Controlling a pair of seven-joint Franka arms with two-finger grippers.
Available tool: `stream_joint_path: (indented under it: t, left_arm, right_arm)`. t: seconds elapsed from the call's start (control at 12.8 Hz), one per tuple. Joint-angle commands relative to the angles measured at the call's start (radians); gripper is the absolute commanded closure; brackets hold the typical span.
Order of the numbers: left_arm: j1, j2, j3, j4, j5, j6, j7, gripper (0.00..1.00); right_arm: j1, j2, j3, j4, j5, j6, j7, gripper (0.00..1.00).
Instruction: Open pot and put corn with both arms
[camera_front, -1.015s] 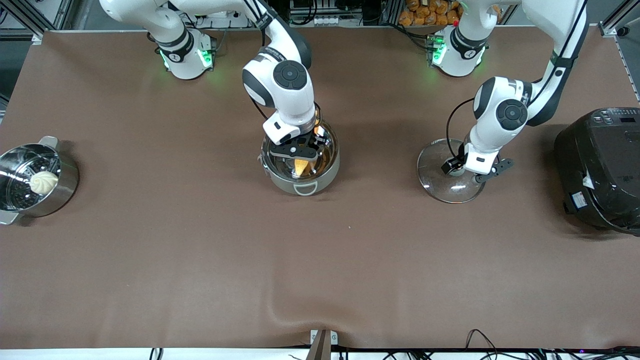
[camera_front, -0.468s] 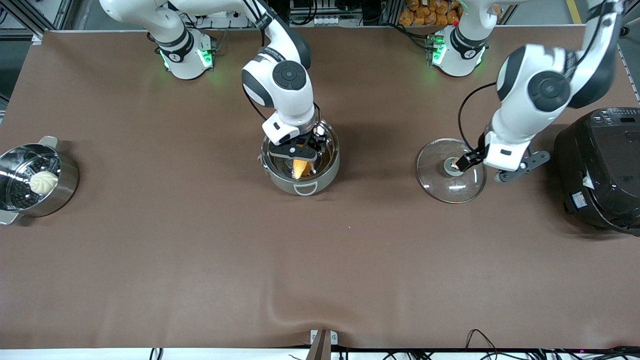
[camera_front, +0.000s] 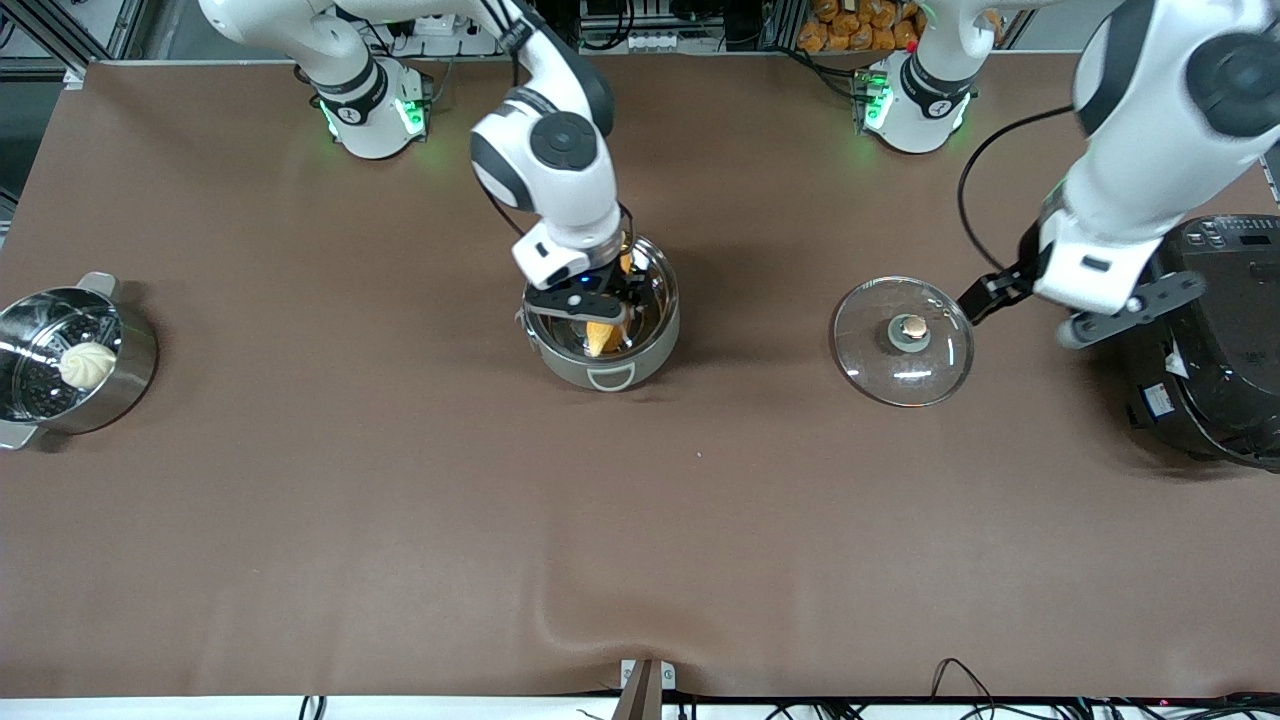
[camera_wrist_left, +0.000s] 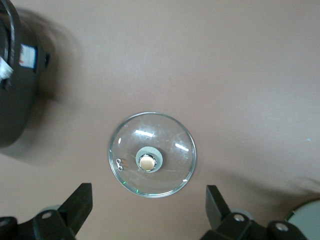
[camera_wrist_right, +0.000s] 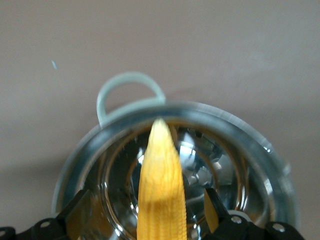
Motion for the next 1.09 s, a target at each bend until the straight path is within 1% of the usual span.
stream_joint_path:
  t: [0.0, 0.08, 0.16, 0.23, 0.31, 0.47, 0.62, 0.78, 0.86, 1.01]
  left_arm:
    - [0.011, 0.014, 0.003, 0.129, -0.017, -0.094, 0.063, 0.0]
    - [0.013, 0.014, 0.006, 0.159, -0.017, -0.115, 0.075, 0.0]
    - [0.013, 0.014, 0.013, 0.189, -0.017, -0.143, 0.095, 0.0]
    - [0.013, 0.012, 0.018, 0.209, -0.019, -0.165, 0.115, 0.0]
    - [0.017, 0.007, 0.018, 0.22, -0.019, -0.183, 0.144, 0.0]
    - [0.049, -0.022, 0.017, 0.231, -0.02, -0.205, 0.196, 0.0]
    - [0.072, -0.057, 0.017, 0.231, -0.026, -0.223, 0.264, 0.0]
    - [0.079, -0.066, 0.018, 0.231, -0.026, -0.258, 0.31, 0.0]
    - [0.088, -0.075, 0.018, 0.228, -0.026, -0.283, 0.336, 0.0]
    - [0.094, -0.081, 0.023, 0.222, -0.051, -0.286, 0.356, 0.0]
  right_arm:
    - [-0.151, -0.165, 0.011, 0.013, 0.009, -0.146, -0.176, 0.0]
    - [-0.211, -0.182, 0.009, 0.085, 0.06, -0.269, -0.279, 0.0]
    - [-0.29, -0.184, 0.008, 0.19, 0.132, -0.419, -0.382, 0.0]
    - [-0.361, -0.179, 0.006, 0.287, 0.167, -0.548, -0.454, 0.0]
    - [-0.413, -0.179, 0.006, 0.343, 0.168, -0.615, -0.498, 0.0]
    - [-0.512, -0.184, 0.005, 0.404, 0.16, -0.66, -0.603, 0.0]
    - [-0.636, -0.187, 0.005, 0.453, 0.161, -0.702, -0.772, 0.0]
    - [-0.751, -0.184, 0.006, 0.502, 0.169, -0.755, -0.921, 0.0]
    - [-0.794, -0.184, 0.006, 0.504, 0.169, -0.756, -0.979, 0.0]
    - [-0.845, -0.184, 0.006, 0.504, 0.168, -0.756, -1.038, 0.0]
